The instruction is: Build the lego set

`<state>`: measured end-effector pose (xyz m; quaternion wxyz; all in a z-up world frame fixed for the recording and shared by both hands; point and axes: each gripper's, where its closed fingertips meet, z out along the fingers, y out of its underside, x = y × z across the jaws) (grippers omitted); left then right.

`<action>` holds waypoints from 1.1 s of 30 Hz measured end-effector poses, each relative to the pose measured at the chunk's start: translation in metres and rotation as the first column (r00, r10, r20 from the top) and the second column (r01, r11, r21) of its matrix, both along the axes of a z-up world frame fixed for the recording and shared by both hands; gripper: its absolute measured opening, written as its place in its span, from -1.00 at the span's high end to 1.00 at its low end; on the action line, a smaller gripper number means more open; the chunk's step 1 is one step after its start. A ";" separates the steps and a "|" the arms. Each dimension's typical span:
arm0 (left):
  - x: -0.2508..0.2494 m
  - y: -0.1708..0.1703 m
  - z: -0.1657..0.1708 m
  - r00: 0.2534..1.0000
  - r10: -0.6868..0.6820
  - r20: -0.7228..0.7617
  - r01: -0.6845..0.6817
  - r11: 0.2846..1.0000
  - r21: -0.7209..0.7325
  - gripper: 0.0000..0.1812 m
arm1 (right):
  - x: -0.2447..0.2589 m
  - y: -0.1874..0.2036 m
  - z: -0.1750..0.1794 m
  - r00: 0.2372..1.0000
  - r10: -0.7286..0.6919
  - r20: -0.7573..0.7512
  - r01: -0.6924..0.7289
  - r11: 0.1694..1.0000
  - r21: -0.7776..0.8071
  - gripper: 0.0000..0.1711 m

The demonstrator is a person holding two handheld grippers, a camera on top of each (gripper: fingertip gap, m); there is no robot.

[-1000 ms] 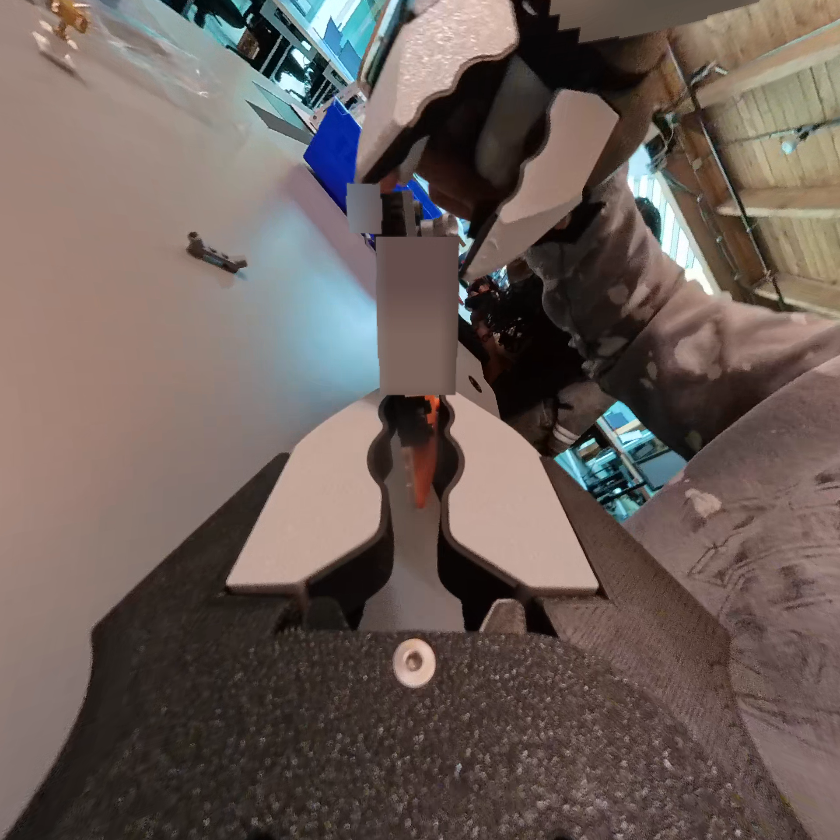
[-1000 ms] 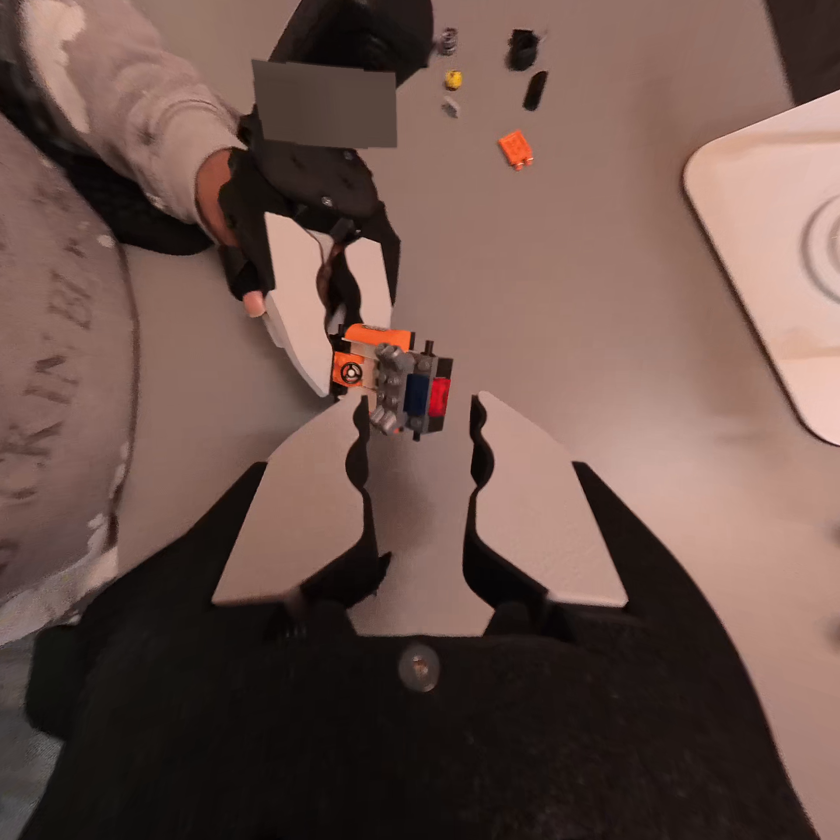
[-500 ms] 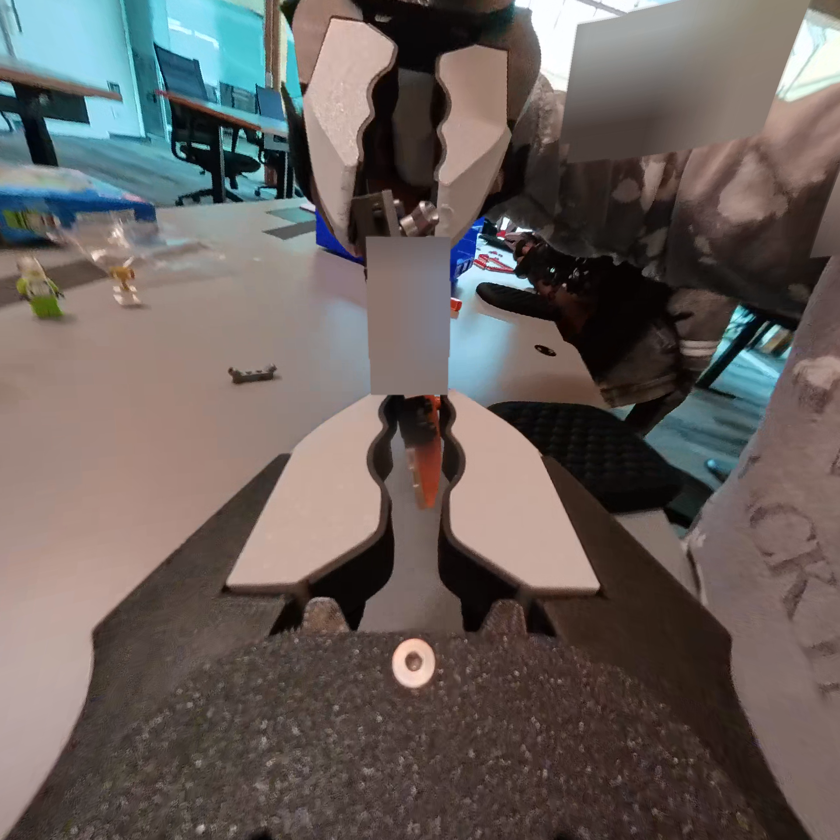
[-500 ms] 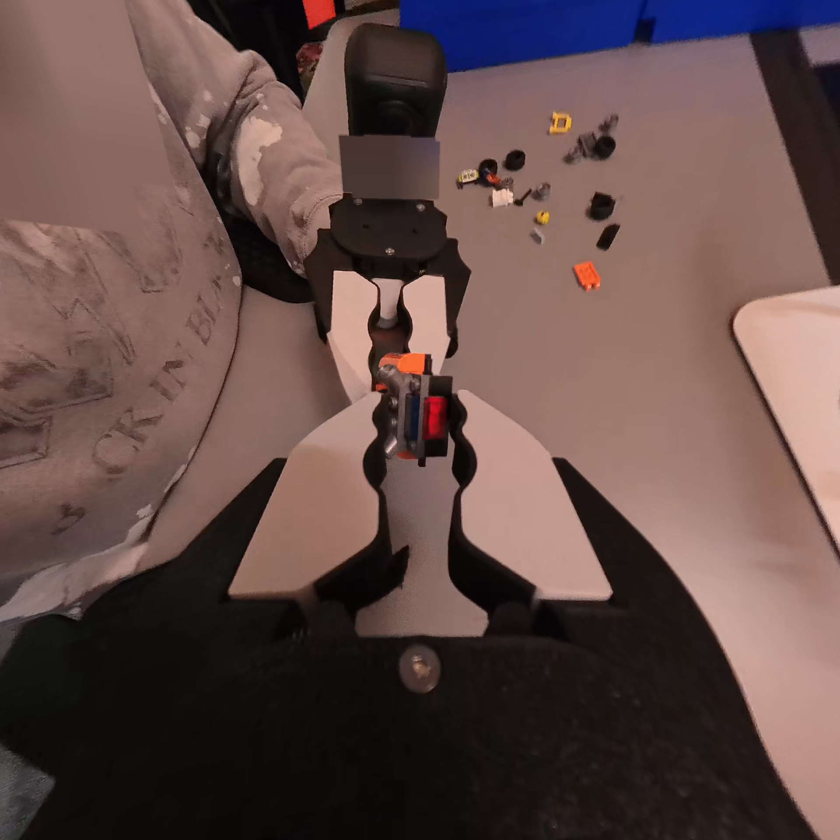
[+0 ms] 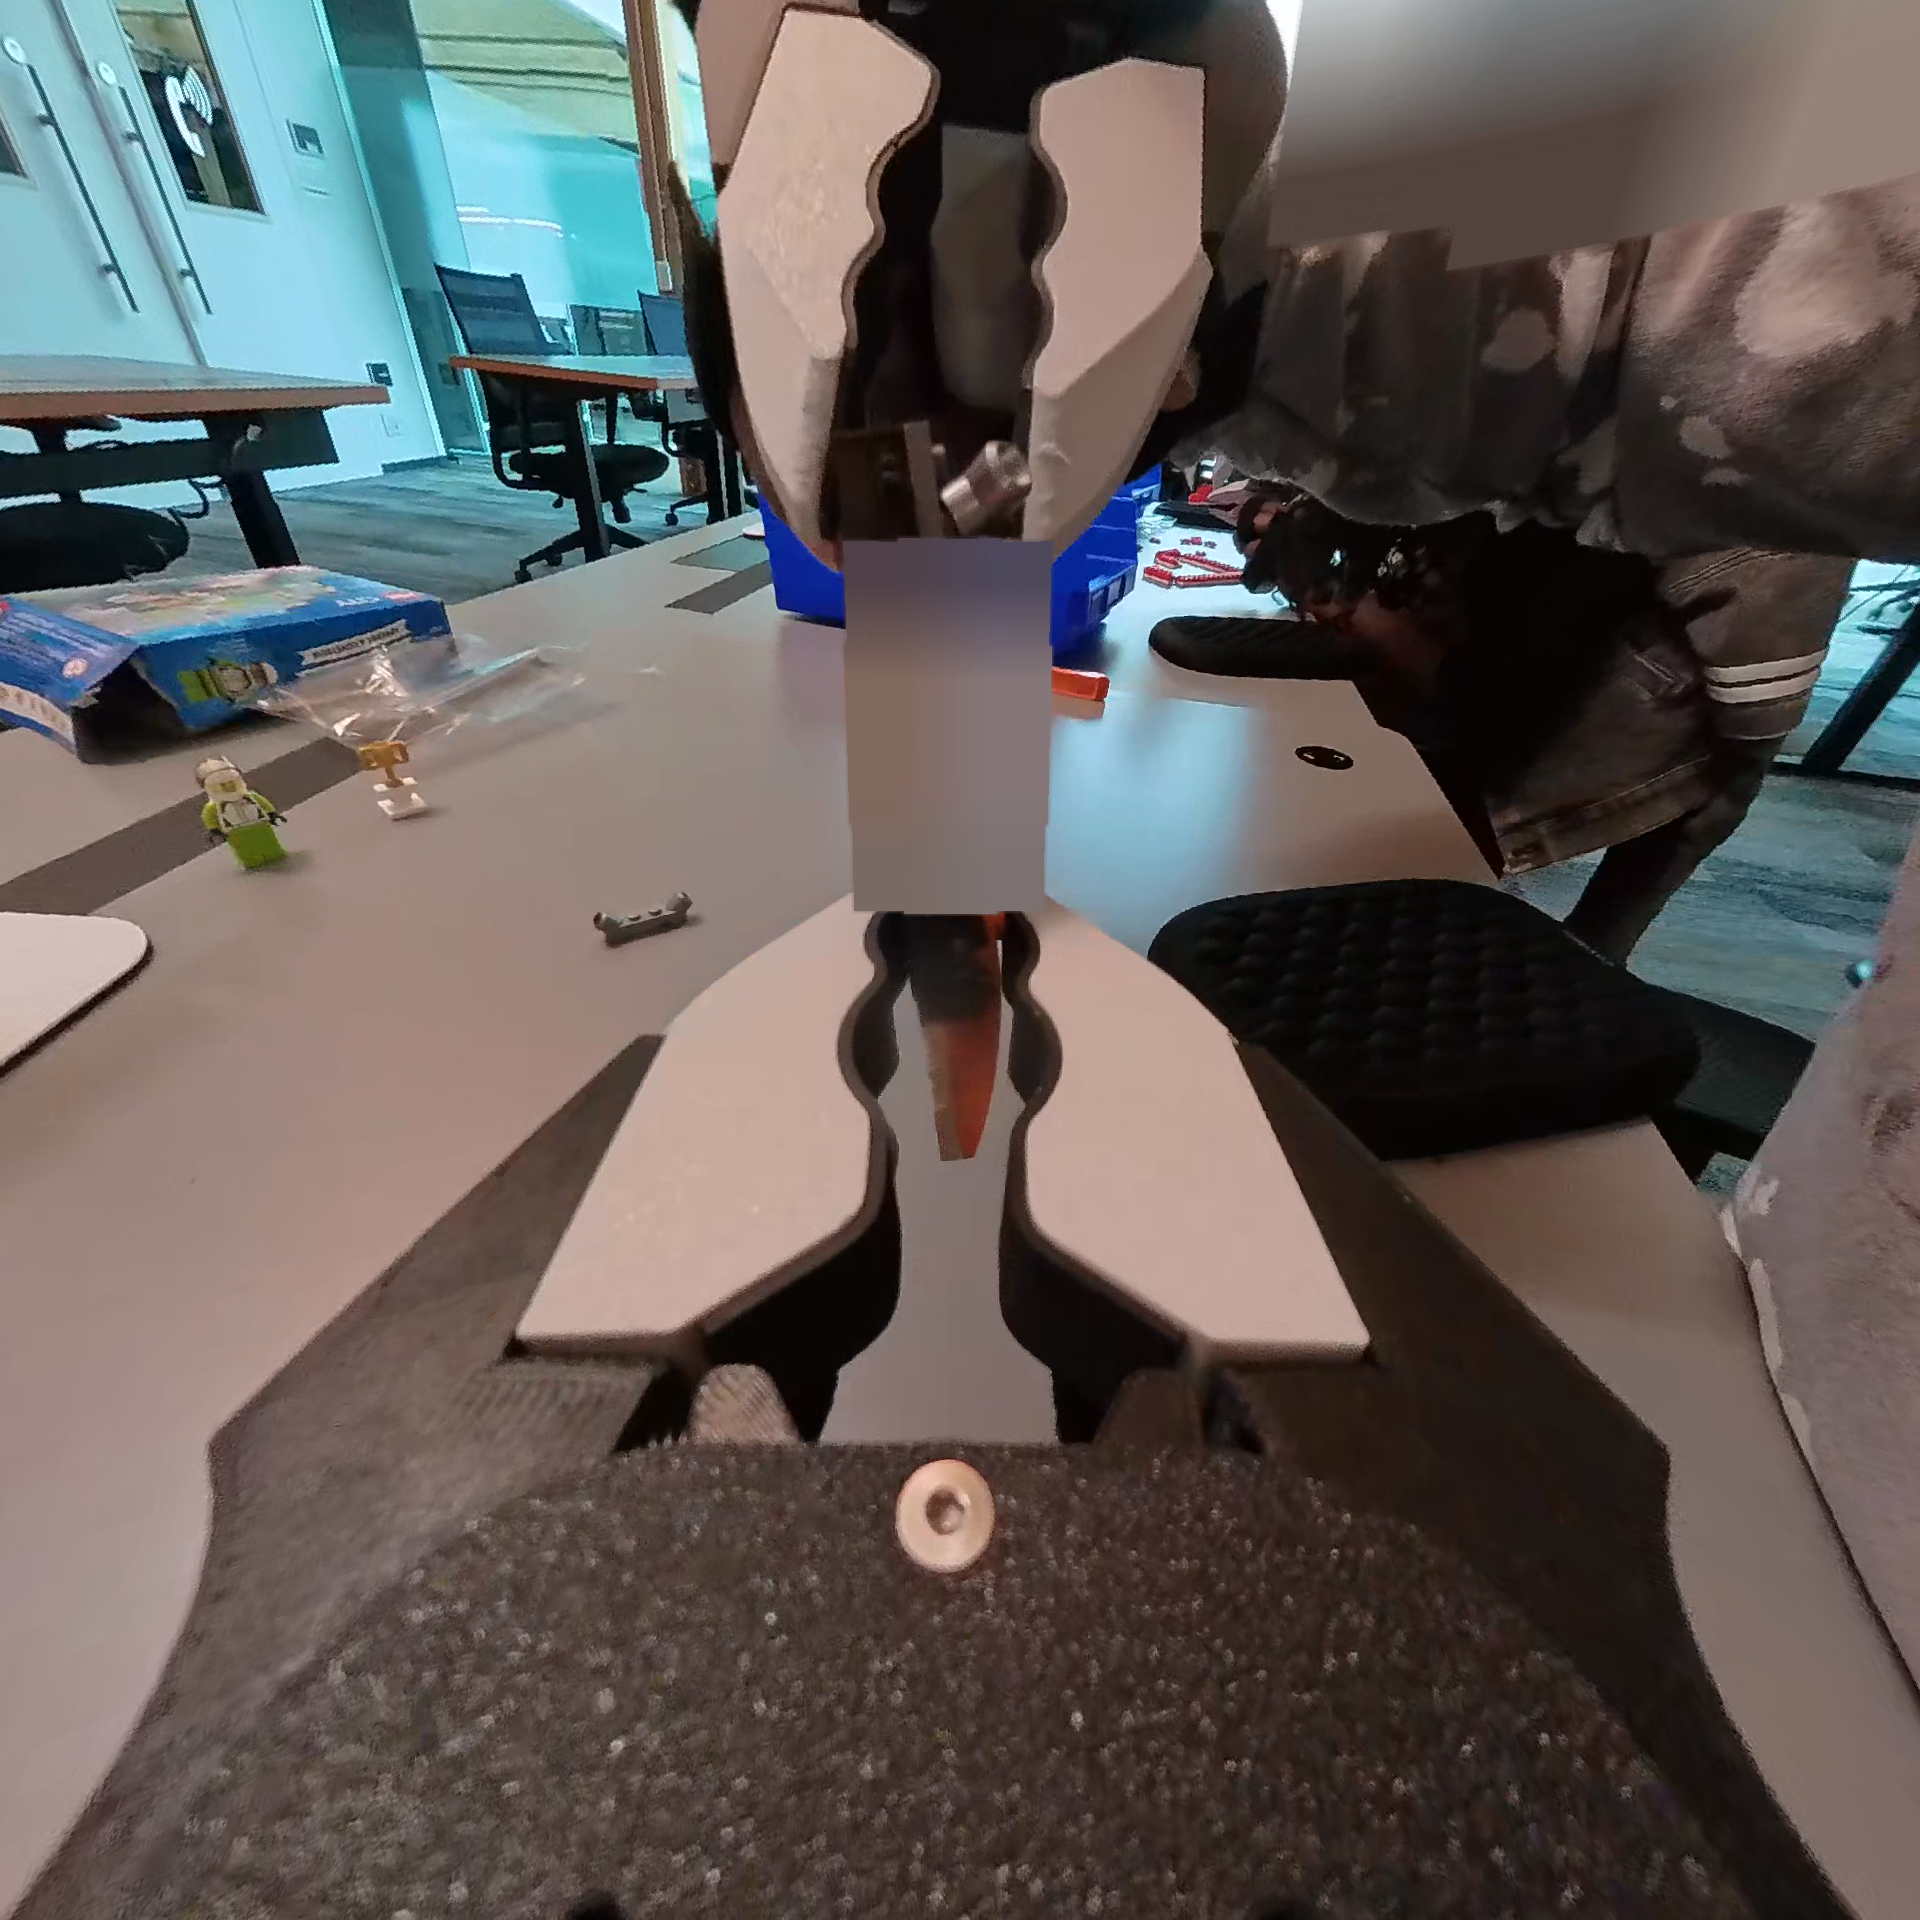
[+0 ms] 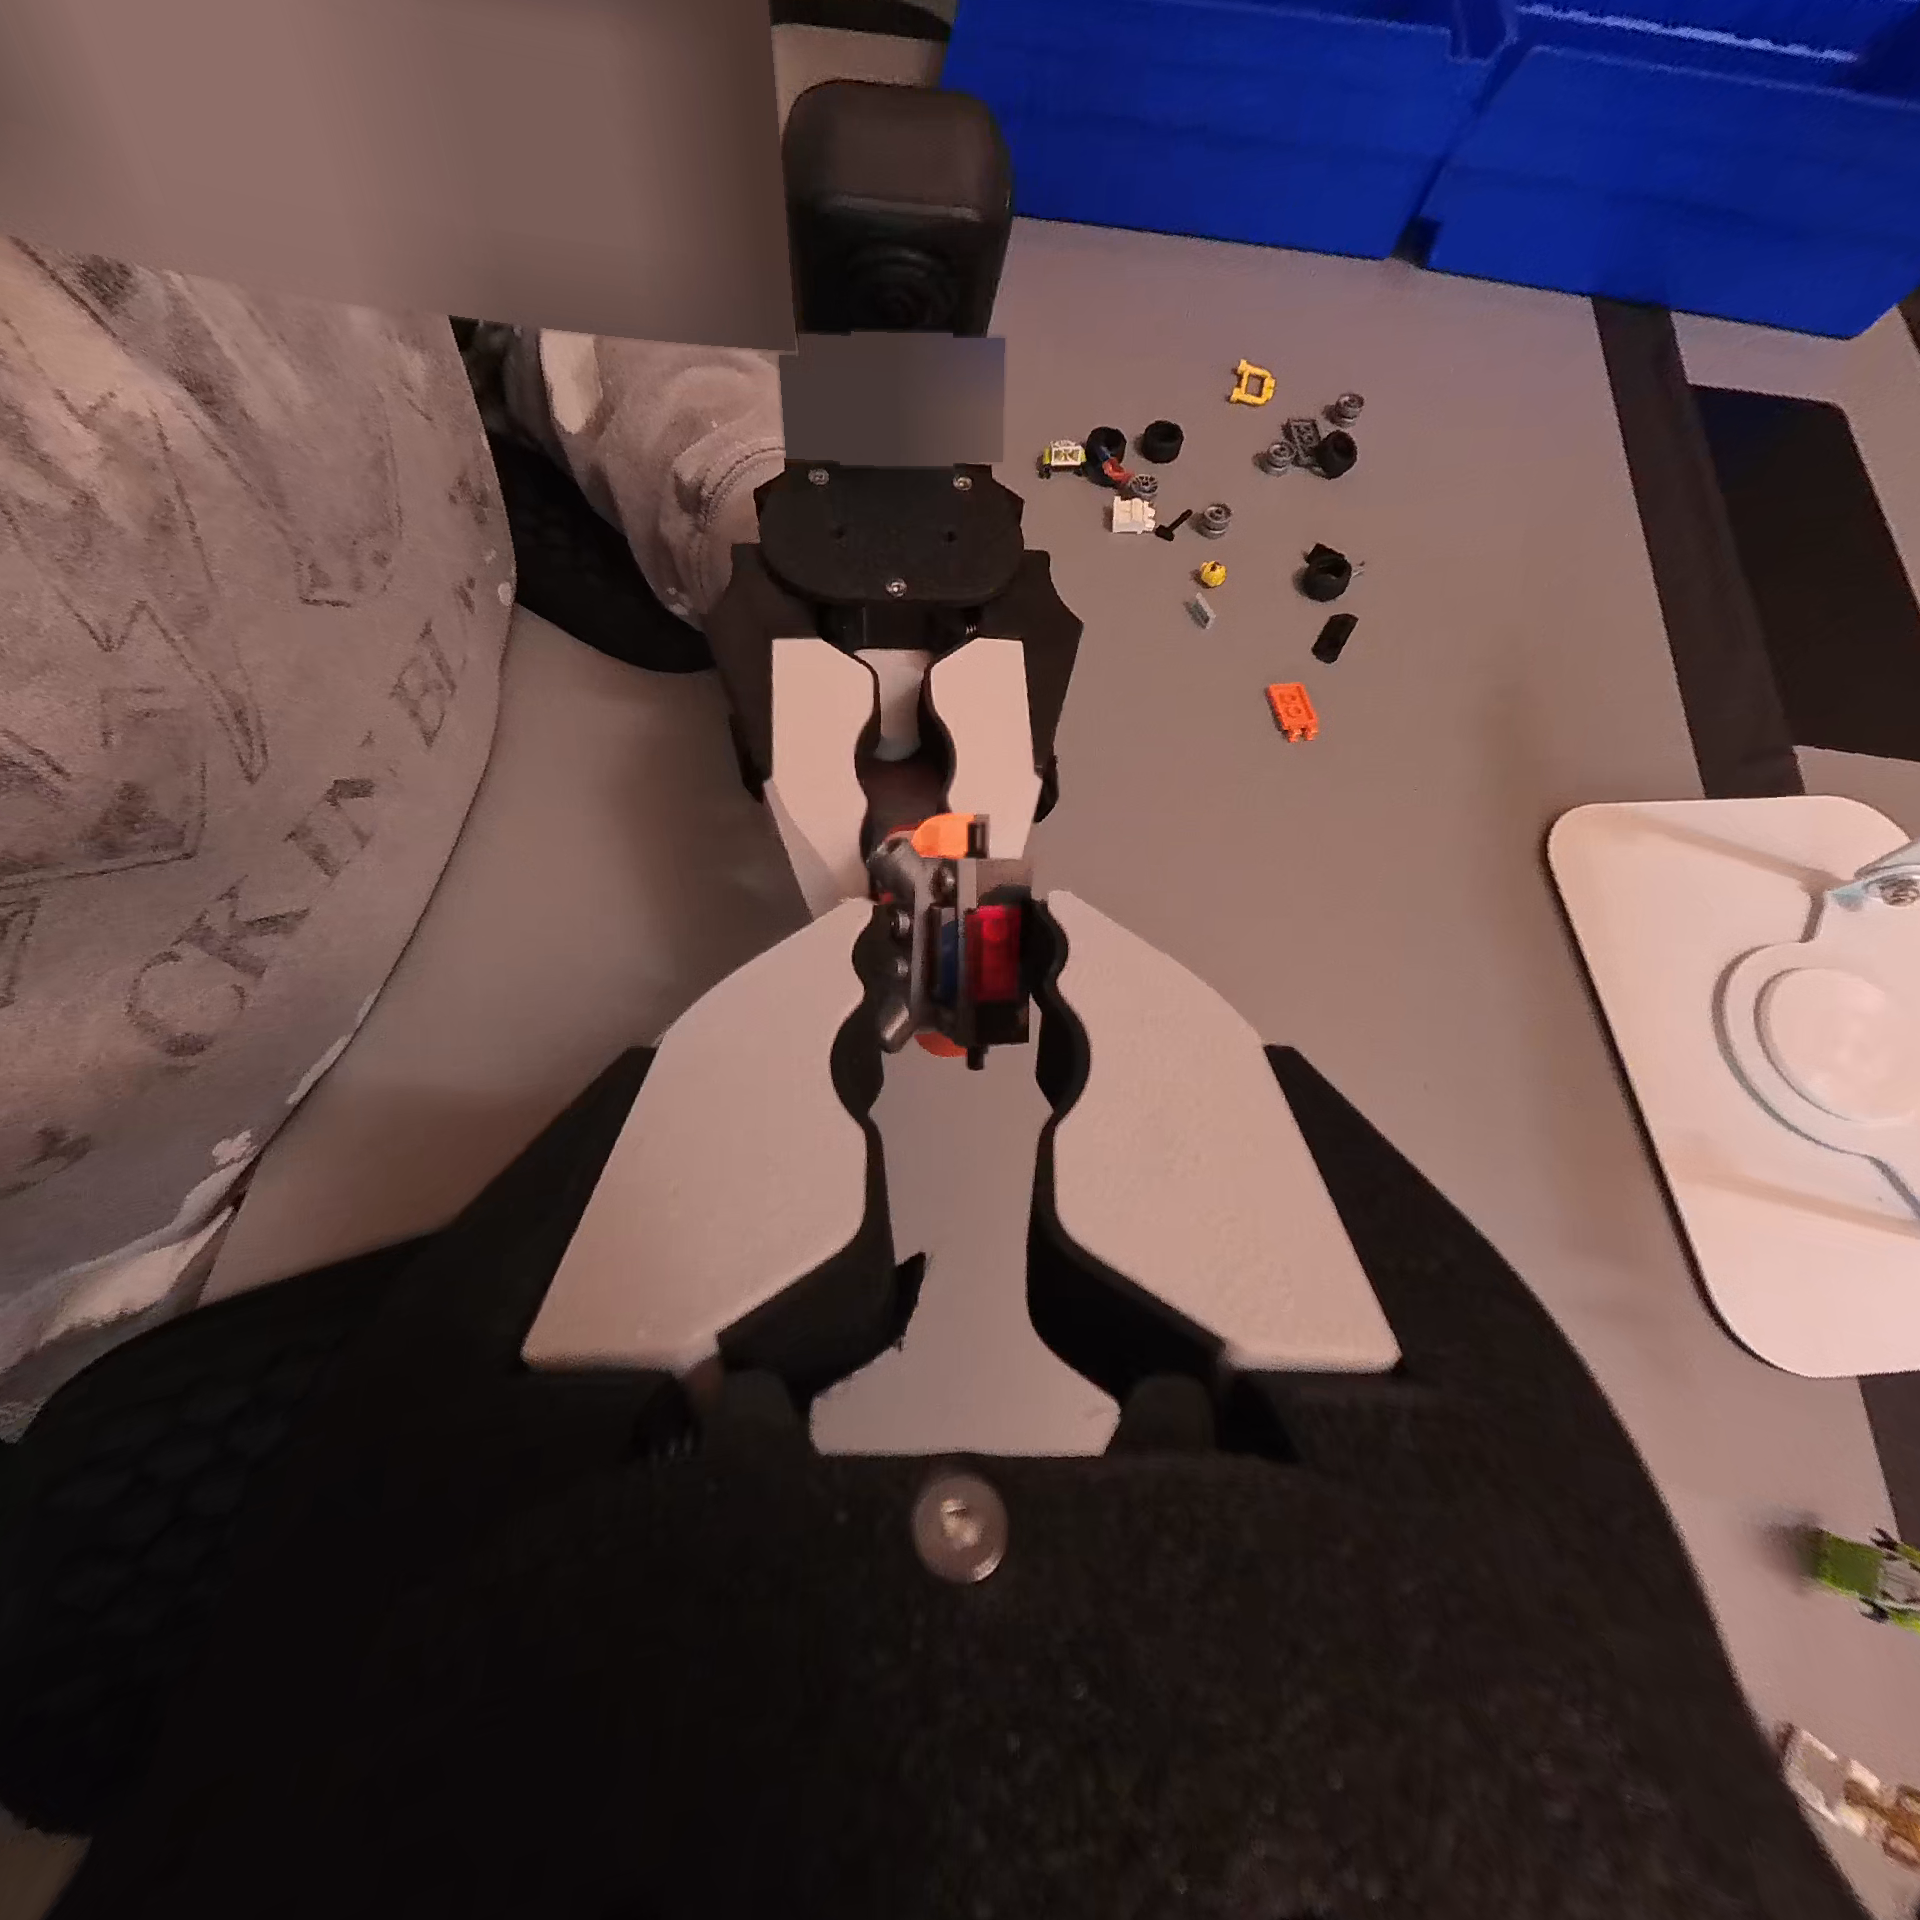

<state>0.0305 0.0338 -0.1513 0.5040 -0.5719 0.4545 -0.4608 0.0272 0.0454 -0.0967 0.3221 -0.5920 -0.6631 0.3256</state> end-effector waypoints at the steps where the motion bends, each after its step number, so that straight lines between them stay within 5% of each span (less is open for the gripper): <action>1: 0.000 0.000 0.000 1.000 -0.001 0.001 0.001 1.000 -0.013 0.81 | 0.000 0.000 0.000 1.000 -0.004 0.006 0.004 1.000 -0.001 0.70; 16: 0.003 -0.003 -0.001 0.994 -0.062 0.091 0.085 0.956 -0.282 0.81 | 0.003 0.010 -0.005 0.998 -0.044 0.034 0.047 0.995 -0.093 0.64; 33: 0.002 -0.005 -0.003 0.997 -0.058 0.044 0.065 0.984 -0.166 0.81 | 0.005 0.007 -0.008 1.000 0.009 0.027 -0.004 0.978 -0.209 0.72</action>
